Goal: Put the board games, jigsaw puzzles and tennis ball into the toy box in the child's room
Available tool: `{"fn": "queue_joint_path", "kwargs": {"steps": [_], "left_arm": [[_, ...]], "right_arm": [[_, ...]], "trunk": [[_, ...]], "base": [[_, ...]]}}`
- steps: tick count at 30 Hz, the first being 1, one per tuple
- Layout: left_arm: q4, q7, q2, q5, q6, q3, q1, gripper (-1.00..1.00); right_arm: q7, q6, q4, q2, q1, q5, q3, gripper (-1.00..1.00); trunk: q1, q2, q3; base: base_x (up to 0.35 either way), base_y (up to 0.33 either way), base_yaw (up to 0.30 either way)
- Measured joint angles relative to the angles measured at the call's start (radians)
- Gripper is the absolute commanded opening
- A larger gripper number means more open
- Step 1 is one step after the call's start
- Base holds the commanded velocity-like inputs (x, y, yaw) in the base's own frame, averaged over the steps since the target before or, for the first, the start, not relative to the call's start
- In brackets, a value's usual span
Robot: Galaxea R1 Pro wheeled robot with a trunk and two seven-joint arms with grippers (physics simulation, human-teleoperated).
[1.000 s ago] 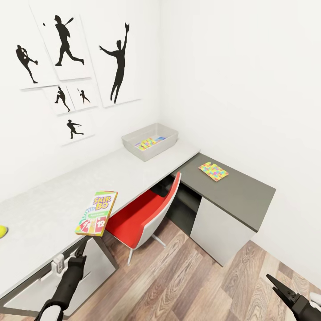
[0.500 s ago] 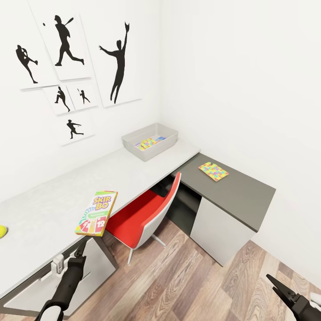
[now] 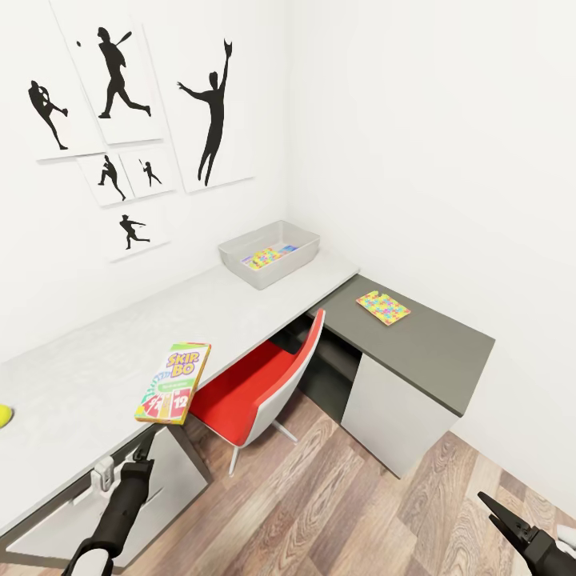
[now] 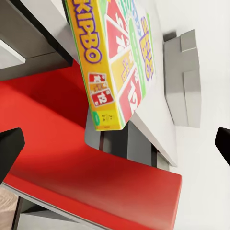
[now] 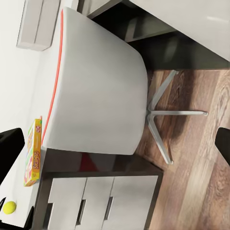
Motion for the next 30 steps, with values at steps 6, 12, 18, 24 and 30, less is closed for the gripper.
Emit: {"fn": "queue_joint_path", "kwargs": {"steps": [6, 12, 18, 24, 30], "left_arm": [[0.001, 0.001, 0.001, 0.000, 0.000, 0.001, 0.000, 1.00], [0.003, 0.001, 0.002, 0.000, 0.000, 0.002, 0.000, 1.00], [0.006, 0.001, 0.001, 0.000, -0.001, 0.003, 0.000, 1.00], [0.007, 0.001, 0.001, 0.000, 0.000, 0.004, 0.000, 1.00], [0.017, 0.001, 0.002, 0.000, 0.000, 0.005, 0.000, 1.00]], "right_arm": [[0.000, 0.000, 0.000, 0.000, 0.000, 0.000, 0.001, 1.00], [-0.002, 0.000, 0.000, -0.002, 0.000, 0.002, 0.030, 1.00], [-0.003, -0.001, 0.000, -0.002, 0.000, 0.003, 0.037, 1.00], [-0.003, -0.001, 0.000, -0.003, 0.000, 0.003, 0.039, 1.00], [-0.003, -0.002, 0.001, -0.002, -0.001, 0.003, 0.040, 1.00]], "trunk": [[0.000, 0.000, 0.000], [0.000, 0.000, 0.000], [0.000, 0.000, 0.000], [0.000, 0.000, 0.000], [0.000, 0.000, 0.000]], "base": [[0.185, -0.013, 0.000], [0.096, -0.015, 0.000], [0.019, -0.003, 0.000], [0.005, -0.001, 0.000], [0.076, 0.000, 0.000]]}}
